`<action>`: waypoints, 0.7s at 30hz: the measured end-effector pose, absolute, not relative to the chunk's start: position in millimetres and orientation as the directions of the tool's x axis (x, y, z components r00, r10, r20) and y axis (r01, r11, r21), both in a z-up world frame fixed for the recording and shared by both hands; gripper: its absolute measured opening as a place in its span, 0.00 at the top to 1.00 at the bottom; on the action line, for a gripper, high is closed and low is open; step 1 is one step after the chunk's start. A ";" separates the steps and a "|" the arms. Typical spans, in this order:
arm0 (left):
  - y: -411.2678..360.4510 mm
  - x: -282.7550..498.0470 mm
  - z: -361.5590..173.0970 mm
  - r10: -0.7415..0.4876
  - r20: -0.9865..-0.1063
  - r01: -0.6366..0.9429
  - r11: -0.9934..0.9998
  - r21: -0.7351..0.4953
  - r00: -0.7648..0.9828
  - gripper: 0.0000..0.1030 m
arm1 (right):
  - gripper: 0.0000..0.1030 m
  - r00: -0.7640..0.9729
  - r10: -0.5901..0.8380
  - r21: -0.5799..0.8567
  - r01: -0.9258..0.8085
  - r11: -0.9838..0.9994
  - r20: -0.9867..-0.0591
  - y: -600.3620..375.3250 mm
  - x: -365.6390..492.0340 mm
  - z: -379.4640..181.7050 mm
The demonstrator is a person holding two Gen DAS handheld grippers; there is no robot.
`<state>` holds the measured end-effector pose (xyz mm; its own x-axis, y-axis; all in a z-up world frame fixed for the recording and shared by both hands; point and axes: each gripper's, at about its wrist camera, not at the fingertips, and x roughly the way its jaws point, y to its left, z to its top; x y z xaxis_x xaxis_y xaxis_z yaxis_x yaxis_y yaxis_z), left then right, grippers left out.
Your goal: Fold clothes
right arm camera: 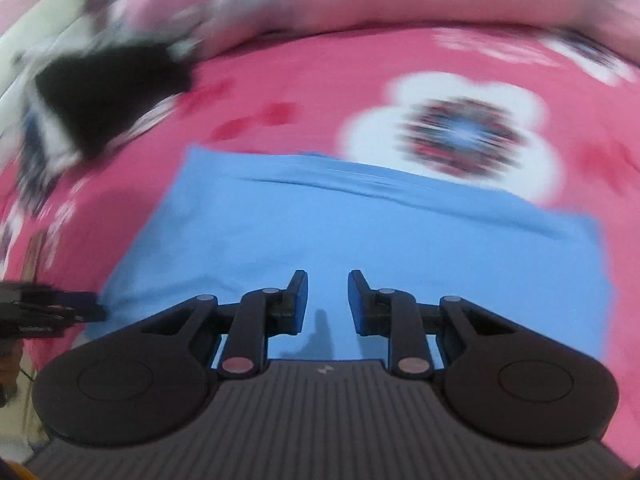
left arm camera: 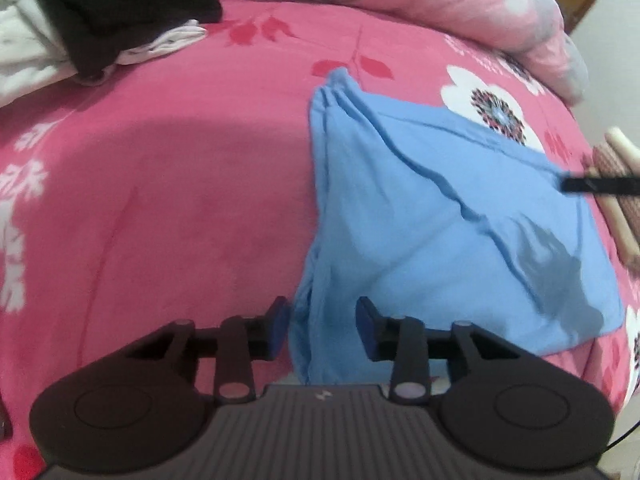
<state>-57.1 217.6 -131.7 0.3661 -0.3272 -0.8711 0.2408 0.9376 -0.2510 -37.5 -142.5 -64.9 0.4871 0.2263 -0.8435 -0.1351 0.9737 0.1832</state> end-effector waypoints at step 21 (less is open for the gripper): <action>224.6 -67.5 -140.2 -0.321 -0.862 0.306 0.929 -0.207 0.392 0.90 | 0.94 0.495 0.200 -0.040 -0.432 0.901 -0.845 -54.0 87.6 -108.4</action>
<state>-67.5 224.6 -140.2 0.3915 -0.3213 -0.8622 0.3064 0.9291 -0.2072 87.6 -54.0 -108.4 0.4954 0.2001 -0.8453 -0.4318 0.9011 -0.0398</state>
